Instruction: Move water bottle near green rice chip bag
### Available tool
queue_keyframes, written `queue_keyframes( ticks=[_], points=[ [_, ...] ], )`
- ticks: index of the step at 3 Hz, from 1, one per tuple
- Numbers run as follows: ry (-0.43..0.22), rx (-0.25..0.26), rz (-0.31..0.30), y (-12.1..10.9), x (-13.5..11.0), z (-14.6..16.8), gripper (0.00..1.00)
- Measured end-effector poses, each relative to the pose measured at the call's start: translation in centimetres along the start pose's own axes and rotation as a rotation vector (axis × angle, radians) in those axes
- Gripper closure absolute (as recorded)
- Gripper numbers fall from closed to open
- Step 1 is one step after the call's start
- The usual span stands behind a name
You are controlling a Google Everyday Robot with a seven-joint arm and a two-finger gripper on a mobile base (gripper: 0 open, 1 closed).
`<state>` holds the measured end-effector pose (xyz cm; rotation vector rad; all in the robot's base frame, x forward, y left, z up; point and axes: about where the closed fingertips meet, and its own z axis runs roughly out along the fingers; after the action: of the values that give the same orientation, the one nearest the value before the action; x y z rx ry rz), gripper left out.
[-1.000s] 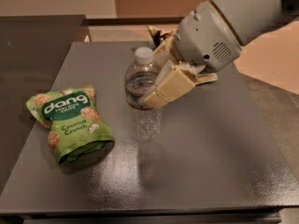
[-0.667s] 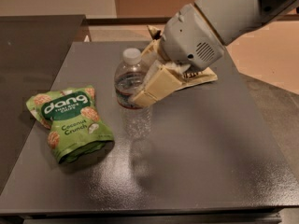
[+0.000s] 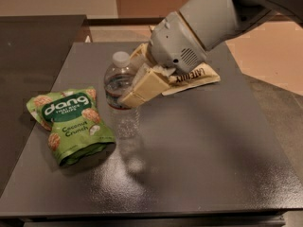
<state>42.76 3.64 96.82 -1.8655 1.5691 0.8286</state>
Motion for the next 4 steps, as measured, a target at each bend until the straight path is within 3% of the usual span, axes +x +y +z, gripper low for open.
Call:
queue_keyframes(
  ticks=[2, 3, 4],
  points=[
    [0.0, -0.01, -0.027, -0.9, 0.9, 1.8, 1.0],
    [0.024, -0.008, -0.049, -1.0, 1.2, 2.4, 0.83],
    [0.038, -0.008, -0.061, -1.0, 1.6, 2.9, 0.59]
  ],
)
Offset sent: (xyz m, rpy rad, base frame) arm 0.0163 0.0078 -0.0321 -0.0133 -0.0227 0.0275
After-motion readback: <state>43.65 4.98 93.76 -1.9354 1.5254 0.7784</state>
